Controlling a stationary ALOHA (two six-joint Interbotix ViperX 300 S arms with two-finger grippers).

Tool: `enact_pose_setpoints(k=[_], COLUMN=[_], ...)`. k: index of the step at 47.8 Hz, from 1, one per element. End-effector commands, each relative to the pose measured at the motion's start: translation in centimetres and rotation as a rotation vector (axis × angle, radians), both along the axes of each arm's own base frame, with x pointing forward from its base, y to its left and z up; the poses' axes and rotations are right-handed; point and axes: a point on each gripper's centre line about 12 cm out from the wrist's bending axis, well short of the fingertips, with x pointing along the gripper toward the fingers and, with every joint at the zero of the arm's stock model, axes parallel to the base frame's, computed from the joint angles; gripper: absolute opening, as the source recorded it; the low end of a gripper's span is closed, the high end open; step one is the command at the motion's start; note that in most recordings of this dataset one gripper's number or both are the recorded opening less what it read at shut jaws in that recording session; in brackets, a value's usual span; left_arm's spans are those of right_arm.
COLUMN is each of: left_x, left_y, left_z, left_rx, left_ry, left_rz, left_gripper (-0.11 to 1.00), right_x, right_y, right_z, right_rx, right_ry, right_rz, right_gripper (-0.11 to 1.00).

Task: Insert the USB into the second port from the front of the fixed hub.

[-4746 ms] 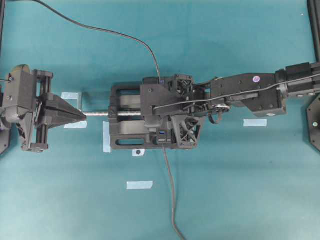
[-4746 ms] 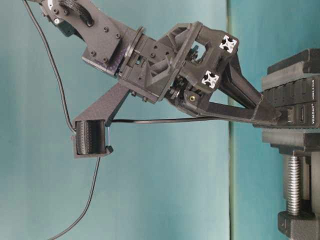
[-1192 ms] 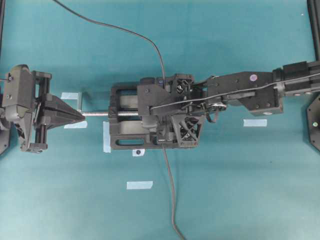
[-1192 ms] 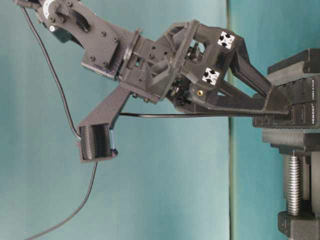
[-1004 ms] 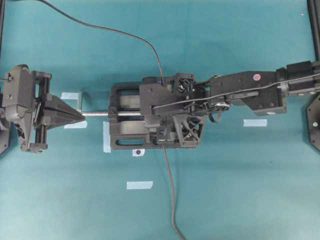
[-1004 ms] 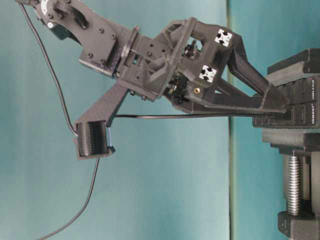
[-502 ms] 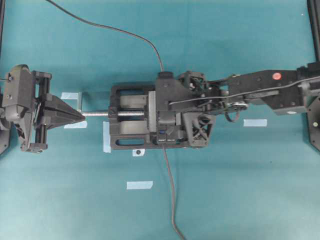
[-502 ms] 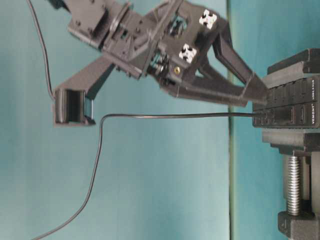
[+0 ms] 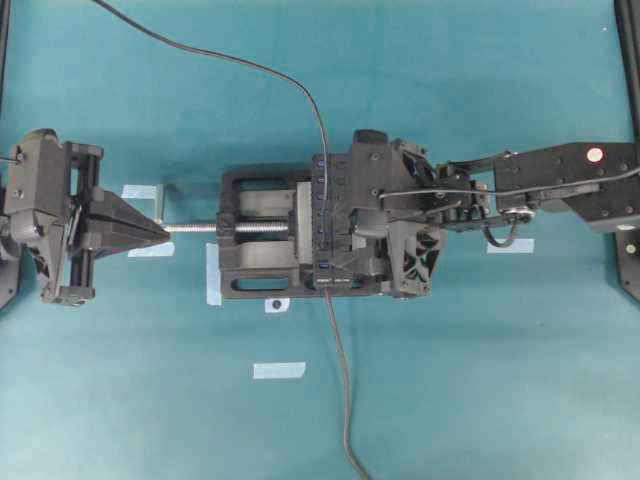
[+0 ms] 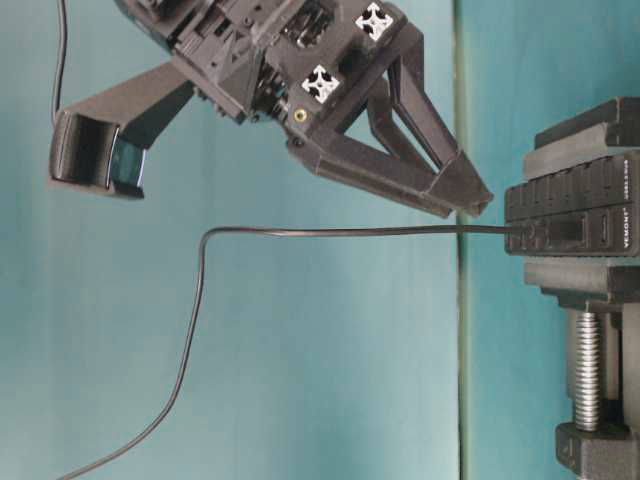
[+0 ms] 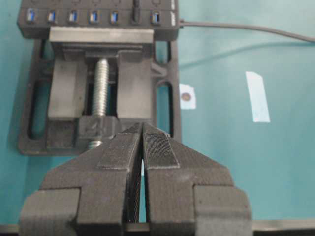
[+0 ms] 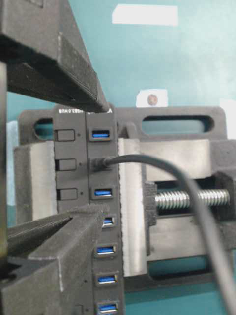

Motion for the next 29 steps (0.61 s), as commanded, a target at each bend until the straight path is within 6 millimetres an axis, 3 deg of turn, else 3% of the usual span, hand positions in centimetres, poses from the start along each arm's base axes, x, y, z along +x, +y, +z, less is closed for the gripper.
enact_pose_setpoints(k=[1,29], left_x=[0.22,0.35], left_y=[0.00,0.00], left_z=[0.57,0.89], left_rx=[0.002,0.002], left_ry=[-0.023,-0.032], left_rz=[-0.001,-0.001], left_gripper=[0.00,0.00], right_x=[0.03,0.05], right_y=[0.18,0.29], right_z=[1.51,1.44], right_rx=[0.009,0.011], right_ry=[-0.051,-0.052], right_rz=[-0.004,-0.003], right_gripper=[0.79,0.79])
